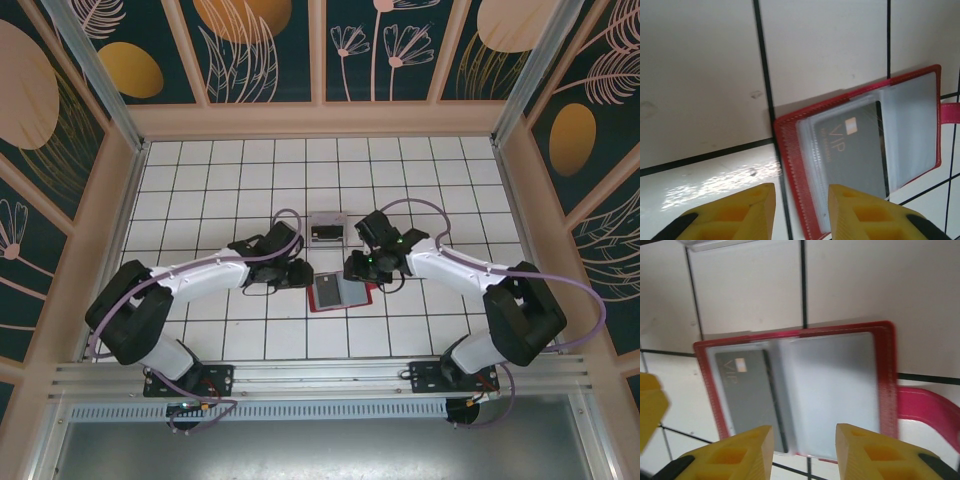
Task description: Take the credit cards out of the card holder
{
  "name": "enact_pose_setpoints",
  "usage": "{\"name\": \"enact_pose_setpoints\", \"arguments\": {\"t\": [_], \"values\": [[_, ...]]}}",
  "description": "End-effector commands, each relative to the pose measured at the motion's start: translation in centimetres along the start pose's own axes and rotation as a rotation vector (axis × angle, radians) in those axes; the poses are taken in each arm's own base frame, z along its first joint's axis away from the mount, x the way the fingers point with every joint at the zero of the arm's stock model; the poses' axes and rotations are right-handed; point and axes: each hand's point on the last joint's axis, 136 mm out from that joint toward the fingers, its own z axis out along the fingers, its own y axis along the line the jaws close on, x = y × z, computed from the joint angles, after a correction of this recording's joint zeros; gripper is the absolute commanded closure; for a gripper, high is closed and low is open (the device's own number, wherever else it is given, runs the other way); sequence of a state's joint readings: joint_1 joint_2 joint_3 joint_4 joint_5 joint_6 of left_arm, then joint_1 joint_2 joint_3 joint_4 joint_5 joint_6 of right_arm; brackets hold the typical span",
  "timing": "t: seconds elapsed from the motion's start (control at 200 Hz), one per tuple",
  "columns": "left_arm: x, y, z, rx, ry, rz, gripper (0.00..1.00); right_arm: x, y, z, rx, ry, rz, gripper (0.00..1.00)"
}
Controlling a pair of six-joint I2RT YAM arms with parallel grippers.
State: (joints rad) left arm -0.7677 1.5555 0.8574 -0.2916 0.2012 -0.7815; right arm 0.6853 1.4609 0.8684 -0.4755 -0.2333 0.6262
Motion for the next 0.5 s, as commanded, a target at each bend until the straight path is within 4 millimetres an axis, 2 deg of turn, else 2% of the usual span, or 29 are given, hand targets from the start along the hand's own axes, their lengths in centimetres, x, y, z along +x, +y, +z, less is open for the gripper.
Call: {"name": "enact_pose_setpoints", "arguments": {"t": [0.0,0.09,0.3,0.495], "values": [[0.0,-1.4,0.7,0.005,-0.001,-0.020,0.66,-0.1,1.2,0.5,-0.084,0.020,-0.032,0.63],[0.6,-1.5,1.4,-0.018,0.012,-0.016,0.66,0.0,0.0,1.1,-0.016,0.031,-0.038,0.63],[1.1,-1.6,2.4,-0.036,0.024,-0.019,0.67,0.0,-1.1,2.3,0.069,0.057,-0.048,0.63],[1.4,-0.8,3.1,-0.075,0.029,-0.028,0.68,-0.1,-1.1,3.3,0.162,0.066,-0.088,0.62]]}}
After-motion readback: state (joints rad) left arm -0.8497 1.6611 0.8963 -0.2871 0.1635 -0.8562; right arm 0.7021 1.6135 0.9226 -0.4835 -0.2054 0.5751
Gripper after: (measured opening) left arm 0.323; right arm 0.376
